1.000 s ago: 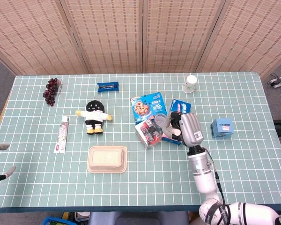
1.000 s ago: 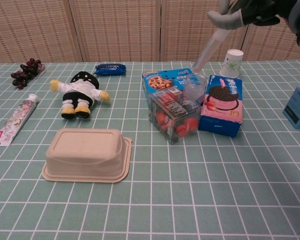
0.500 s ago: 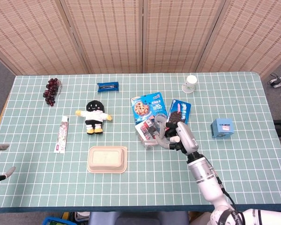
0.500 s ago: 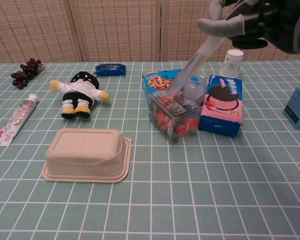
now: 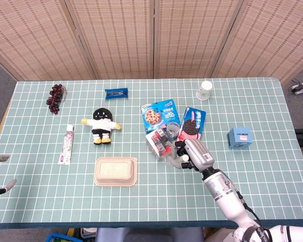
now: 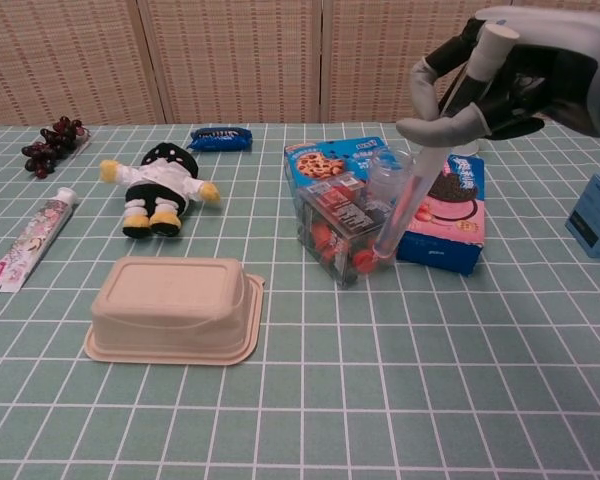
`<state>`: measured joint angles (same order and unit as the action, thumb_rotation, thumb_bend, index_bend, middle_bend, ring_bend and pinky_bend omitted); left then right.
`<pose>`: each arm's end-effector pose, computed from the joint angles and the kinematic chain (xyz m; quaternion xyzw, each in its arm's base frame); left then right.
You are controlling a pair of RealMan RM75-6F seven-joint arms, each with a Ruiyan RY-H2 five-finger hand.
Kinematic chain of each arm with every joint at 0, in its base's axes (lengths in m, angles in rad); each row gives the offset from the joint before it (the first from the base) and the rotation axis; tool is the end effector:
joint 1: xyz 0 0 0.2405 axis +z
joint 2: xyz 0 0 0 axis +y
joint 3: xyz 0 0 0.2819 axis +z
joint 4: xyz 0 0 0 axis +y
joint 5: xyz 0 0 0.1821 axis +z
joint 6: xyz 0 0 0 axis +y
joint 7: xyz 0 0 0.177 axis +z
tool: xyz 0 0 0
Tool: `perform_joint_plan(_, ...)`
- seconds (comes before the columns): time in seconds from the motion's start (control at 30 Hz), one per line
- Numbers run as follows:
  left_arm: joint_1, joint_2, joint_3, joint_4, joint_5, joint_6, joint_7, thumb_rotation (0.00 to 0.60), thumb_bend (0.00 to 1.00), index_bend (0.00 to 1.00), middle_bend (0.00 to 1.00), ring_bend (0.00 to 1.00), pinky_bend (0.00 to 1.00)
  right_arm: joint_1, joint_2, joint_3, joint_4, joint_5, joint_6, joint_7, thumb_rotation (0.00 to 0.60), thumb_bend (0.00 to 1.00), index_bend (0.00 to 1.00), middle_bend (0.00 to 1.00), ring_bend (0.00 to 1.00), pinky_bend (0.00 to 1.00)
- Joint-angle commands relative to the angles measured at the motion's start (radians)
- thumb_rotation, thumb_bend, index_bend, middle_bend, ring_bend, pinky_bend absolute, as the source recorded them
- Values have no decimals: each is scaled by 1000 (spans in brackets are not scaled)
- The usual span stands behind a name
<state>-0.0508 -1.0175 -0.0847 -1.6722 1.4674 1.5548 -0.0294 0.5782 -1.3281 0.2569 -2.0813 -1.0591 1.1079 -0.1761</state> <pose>-0.3187 0.2076 0.2435 -0.5601 -0.3675 -0.4041 0.6228 -0.1152 -0.3153 0.0784 0.6104 -0.5430 0.4957 0.2946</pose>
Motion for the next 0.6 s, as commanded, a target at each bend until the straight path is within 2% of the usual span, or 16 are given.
perform_joint_plan(0.03, 0, 0, 0, -1, 1, 1, 1, 600, 138, 365, 354, 297, 450, 23, 17, -36, -49, 35, 45, -138, 600, 510, 817, 1000, 1000, 1000)
perform_joint_plan(0.17, 0, 1, 0, -2, 1, 1, 1, 600, 137, 365, 354, 297, 450, 12, -14, -24, -52, 32, 64, -79, 600, 510, 817, 1000, 1000, 1000)
perform_joint_plan(0.4, 1, 1, 0, -2, 1, 1, -1, 600, 137, 364, 354, 297, 450, -26, -7, 26, -53, 13, -6, 233, 600, 509, 825, 1000, 1000, 1000)
perform_joint_plan(0.5, 1, 1, 0, -1, 2, 0, 0, 600, 137, 365, 354, 297, 450, -33, -1, 25, -35, -15, -13, 272, 600, 510, 825, 1000, 1000, 1000)
perform_joint_plan(0.6, 0, 1, 1, -2, 2, 0, 1, 600, 137, 365, 354, 297, 450, -36, -3, 13, -17, -33, -2, 253, 600, 510, 825, 1000, 1000, 1000)
